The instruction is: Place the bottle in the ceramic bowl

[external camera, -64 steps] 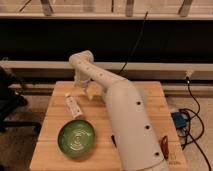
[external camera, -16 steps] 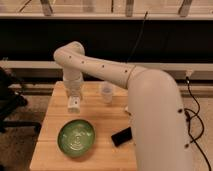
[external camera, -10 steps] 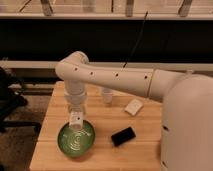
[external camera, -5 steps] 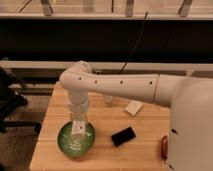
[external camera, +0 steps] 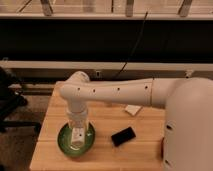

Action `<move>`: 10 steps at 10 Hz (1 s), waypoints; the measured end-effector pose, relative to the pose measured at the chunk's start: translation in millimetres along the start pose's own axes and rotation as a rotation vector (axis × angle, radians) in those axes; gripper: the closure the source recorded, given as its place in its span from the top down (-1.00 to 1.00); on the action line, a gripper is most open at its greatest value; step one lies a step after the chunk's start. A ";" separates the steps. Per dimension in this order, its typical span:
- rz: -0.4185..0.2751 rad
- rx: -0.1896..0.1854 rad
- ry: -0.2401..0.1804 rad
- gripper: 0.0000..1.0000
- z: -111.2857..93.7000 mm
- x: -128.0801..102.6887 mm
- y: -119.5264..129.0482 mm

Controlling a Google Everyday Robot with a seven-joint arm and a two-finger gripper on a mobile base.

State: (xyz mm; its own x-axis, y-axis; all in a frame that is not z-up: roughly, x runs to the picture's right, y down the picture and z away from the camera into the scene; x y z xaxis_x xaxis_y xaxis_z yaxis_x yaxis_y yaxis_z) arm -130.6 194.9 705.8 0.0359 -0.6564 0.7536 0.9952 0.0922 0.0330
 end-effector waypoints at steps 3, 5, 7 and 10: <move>-0.016 -0.009 -0.001 -1.00 12.7 -7.5 -4.9; -0.029 -0.022 -0.012 -1.00 25.2 -10.3 -8.9; -0.021 -0.032 -0.020 -1.00 36.7 -6.3 -7.6; 0.000 -0.054 -0.022 -0.76 51.2 -2.3 -6.8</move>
State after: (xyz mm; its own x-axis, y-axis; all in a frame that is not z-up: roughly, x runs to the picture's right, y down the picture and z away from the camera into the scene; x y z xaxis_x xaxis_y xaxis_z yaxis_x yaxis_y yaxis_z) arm -142.1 234.1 737.5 0.0345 -0.6393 0.7682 0.9987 0.0517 -0.0019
